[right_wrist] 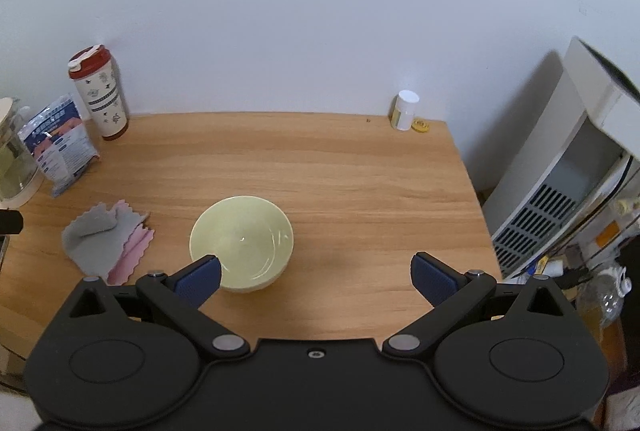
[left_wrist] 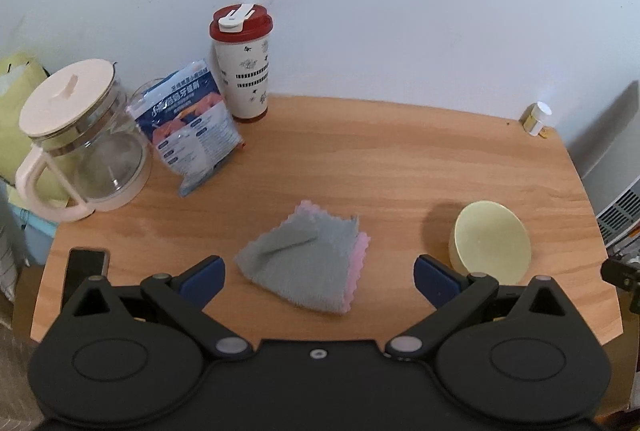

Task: Clean bowl
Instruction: 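Lower the left gripper onto the grey-pink cloth and close on it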

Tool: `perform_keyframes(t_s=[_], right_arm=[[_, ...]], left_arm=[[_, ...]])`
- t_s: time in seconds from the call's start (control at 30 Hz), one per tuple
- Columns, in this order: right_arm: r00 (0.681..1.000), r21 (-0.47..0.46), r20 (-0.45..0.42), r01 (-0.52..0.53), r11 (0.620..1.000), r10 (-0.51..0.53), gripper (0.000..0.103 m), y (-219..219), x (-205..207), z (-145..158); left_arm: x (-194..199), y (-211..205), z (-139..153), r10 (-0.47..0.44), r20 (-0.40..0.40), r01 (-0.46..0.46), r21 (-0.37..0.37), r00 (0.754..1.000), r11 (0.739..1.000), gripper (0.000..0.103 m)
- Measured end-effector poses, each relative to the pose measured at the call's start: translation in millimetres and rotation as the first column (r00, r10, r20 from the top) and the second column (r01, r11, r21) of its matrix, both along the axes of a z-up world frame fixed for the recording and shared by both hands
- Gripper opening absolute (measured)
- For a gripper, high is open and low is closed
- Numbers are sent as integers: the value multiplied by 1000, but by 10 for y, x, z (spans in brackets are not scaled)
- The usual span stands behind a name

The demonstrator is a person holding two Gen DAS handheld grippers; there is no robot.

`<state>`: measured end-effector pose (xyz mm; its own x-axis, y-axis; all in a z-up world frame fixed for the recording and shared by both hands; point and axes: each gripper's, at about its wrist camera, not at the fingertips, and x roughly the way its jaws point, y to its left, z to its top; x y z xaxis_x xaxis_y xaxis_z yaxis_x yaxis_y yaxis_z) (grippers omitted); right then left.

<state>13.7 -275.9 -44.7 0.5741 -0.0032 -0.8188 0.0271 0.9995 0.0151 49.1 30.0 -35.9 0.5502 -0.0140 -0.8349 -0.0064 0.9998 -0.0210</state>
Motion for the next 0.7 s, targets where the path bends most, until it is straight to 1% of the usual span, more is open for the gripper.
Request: perform_keyframes(t_s=[0.07, 0.1, 0.17, 0.27, 0.3, 0.37, 0.5, 0.57, 0.7], right_arm=[[1000, 18, 3, 12, 1000, -12, 103, 19, 40, -78], [1000, 29, -4, -1, 1000, 1, 103, 38, 68, -128], [999, 43, -18, -30, 999, 30, 103, 75, 120, -212], [998, 24, -22, -54, 998, 54, 103, 126, 182, -341], [998, 8, -22, -52, 999, 52, 103, 140, 212, -402], [999, -4, -20, -46, 999, 46, 103, 148, 232, -453], [999, 12, -5, -34, 999, 34, 103, 143, 285, -550], [1000, 6, -2, -28, 1000, 28, 103, 155, 306, -591], [999, 3, -22, -28, 1000, 28, 103, 186, 362, -690]], left_arm=[[43, 6, -69, 2, 18, -2, 4, 1000, 1000, 103], [61, 5, -99, 0, 26, -1, 11, 1000, 1000, 103], [92, -15, -198, -26, 89, 22, 43, 996, 999, 103], [124, -51, -328, -72, 185, 53, 108, 980, 993, 103], [144, -59, -360, -83, 196, 61, 117, 977, 991, 103], [207, -57, -441, -103, 195, 83, 104, 975, 991, 103], [326, -23, -624, -140, 204, 129, 67, 969, 989, 103], [366, -11, -726, -193, 214, 183, 67, 957, 981, 103], [458, 35, -961, -238, 169, 231, 62, 956, 971, 103]])
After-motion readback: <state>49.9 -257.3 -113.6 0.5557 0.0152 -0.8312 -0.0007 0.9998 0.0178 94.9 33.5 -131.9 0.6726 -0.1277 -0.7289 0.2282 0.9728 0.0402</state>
